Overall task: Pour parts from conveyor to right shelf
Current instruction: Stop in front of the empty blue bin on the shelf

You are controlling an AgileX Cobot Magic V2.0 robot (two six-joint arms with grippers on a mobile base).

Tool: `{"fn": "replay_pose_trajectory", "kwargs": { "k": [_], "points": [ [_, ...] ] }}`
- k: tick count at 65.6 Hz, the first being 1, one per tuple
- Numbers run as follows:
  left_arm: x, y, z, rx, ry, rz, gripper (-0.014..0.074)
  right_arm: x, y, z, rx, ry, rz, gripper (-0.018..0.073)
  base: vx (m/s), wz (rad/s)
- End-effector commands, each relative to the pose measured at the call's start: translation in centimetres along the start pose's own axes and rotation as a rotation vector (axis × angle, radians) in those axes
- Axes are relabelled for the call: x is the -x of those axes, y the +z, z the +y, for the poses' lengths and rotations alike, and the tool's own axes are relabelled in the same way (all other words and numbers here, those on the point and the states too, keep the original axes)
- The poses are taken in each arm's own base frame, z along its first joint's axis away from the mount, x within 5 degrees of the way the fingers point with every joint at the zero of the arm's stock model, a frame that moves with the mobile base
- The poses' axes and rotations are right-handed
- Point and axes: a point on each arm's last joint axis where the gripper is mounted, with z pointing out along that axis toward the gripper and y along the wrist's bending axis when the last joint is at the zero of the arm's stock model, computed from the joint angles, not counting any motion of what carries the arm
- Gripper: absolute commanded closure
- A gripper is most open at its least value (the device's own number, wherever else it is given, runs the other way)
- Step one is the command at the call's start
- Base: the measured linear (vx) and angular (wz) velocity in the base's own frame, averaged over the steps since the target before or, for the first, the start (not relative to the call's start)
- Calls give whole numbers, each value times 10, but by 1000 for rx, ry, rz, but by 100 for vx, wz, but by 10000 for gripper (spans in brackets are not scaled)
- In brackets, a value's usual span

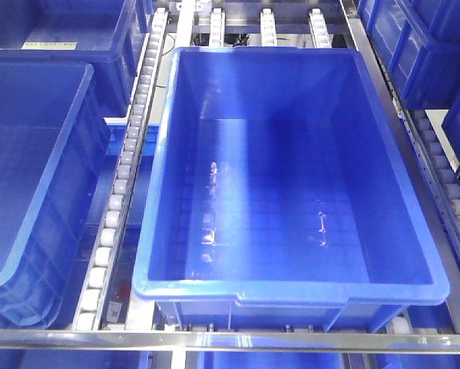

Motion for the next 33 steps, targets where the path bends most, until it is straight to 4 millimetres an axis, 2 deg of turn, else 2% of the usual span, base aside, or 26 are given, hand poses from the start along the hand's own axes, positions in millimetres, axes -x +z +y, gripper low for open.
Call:
{"fn": "replay_pose_trajectory", "kwargs": {
  "k": [1, 33],
  "points": [
    [13, 0, 0, -1, -16, -83, 602, 16, -2, -4, -34, -7, -96, 564, 6, -1],
    [13, 0, 0, -1, -16, -83, 602, 15, -2, -4, -33, -7, -95, 564, 2, 1]
  ]
}}
